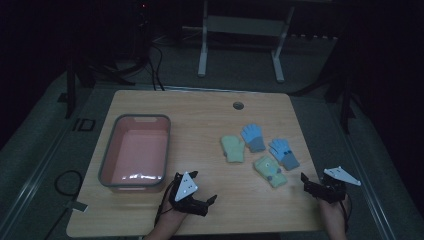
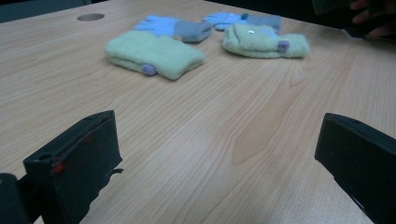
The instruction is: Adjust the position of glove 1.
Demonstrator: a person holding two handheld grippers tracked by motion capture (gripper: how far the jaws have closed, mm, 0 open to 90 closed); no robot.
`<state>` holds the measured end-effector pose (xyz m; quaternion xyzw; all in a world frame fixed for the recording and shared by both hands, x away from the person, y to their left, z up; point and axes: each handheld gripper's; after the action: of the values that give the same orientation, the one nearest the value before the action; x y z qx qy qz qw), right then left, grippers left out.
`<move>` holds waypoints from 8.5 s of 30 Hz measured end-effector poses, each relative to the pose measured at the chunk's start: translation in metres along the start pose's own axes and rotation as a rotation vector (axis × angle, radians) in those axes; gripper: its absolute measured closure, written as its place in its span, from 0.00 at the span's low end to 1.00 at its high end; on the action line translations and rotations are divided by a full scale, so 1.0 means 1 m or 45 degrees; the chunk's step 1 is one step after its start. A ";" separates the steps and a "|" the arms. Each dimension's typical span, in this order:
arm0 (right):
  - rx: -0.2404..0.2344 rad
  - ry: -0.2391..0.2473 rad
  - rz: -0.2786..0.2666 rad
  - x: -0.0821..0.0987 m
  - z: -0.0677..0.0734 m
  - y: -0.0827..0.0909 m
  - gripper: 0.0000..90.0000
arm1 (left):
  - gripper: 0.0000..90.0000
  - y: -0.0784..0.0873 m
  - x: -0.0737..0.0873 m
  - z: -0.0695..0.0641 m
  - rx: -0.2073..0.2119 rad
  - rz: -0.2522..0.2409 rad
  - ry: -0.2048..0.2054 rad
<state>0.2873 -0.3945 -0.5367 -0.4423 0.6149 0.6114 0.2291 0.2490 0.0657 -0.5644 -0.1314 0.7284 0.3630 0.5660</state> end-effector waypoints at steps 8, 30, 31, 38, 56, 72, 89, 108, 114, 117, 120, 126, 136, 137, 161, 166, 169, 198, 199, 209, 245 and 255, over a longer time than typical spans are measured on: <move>-0.100 -0.046 0.079 -0.026 -0.002 0.008 0.16 | 0.00 -0.001 -0.001 0.007 0.055 0.011 0.064; -0.294 0.144 -0.102 -0.127 0.041 0.024 0.23 | 0.00 0.001 0.000 0.001 0.066 0.024 -0.024; -0.313 0.161 -0.092 -0.130 0.045 0.021 0.23 | 0.00 0.002 0.001 0.001 0.066 0.018 -0.025; -0.384 0.236 -0.097 -0.156 0.075 0.004 0.24 | 0.00 0.003 0.001 -0.001 0.055 0.006 -0.043; -0.518 0.302 -0.050 -0.183 0.120 -0.035 0.35 | 0.00 0.004 0.002 -0.001 0.051 -0.004 -0.043; -0.597 0.391 0.081 -0.175 0.151 -0.084 0.49 | 0.00 0.004 0.002 -0.003 0.051 -0.003 -0.059; -0.614 0.397 0.242 -0.144 0.168 -0.145 0.68 | 0.00 0.004 0.002 -0.005 0.047 -0.005 -0.076; -0.516 0.360 0.220 -0.126 0.183 -0.158 0.92 | 0.00 0.004 0.002 -0.004 0.049 -0.004 -0.062; -0.517 0.230 0.206 -0.125 0.182 -0.155 0.96 | 0.00 0.004 0.002 -0.003 0.048 -0.005 -0.054; -0.514 0.224 0.190 -0.128 0.184 -0.147 0.96 | 0.00 0.004 0.002 -0.003 0.049 -0.005 -0.053; -0.510 0.218 0.181 -0.135 0.186 -0.133 0.96 | 0.00 0.004 0.002 -0.003 0.048 -0.004 -0.054; -0.458 0.218 0.147 -0.146 0.192 -0.097 0.96 | 0.00 0.004 0.002 -0.003 0.045 -0.004 -0.052; -0.456 0.189 0.070 -0.146 0.200 -0.036 0.96 | 0.00 0.004 0.002 -0.003 0.045 -0.002 -0.053; -0.467 0.183 0.066 -0.145 0.201 -0.032 0.96 | 0.00 0.004 0.002 -0.003 0.045 -0.002 -0.054; -0.425 0.185 0.202 -0.071 0.231 -0.058 0.93 | 0.00 0.004 0.002 -0.002 0.052 -0.003 -0.046; -0.441 0.200 0.200 -0.067 0.231 -0.062 0.89 | 0.00 0.004 0.002 -0.002 0.058 -0.007 -0.038; -0.461 0.219 0.201 -0.068 0.230 -0.065 0.85 | 0.00 0.004 0.002 -0.001 0.060 -0.007 -0.036; -0.665 0.436 0.114 -0.104 0.188 -0.044 0.62 | 0.00 0.004 0.002 -0.002 0.057 -0.010 -0.046; -0.664 0.433 0.097 -0.105 0.184 -0.042 0.63 | 0.00 0.004 0.002 -0.002 0.057 -0.010 -0.045; -0.614 0.420 0.063 -0.107 0.132 -0.033 0.64 | 0.00 0.004 0.002 -0.002 0.057 -0.008 -0.040; -0.616 0.370 0.160 -0.043 0.066 -0.068 0.83 | 0.00 0.003 0.002 -0.003 0.047 0.000 -0.042; -0.413 0.172 0.167 -0.054 0.086 -0.041 0.95 | 0.00 0.003 0.002 -0.003 0.049 -0.001 -0.047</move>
<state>0.3262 -0.2921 -0.5275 -0.4723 0.5497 0.6851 0.0727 0.2446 0.0660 -0.5645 -0.1142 0.7246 0.3511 0.5819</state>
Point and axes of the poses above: each handheld gripper's, and its own axes: y roughly backward along the jaws, x roughly out of its underside, z roughly to its left, and after that the axes turned 5 degrees about y, right-handed
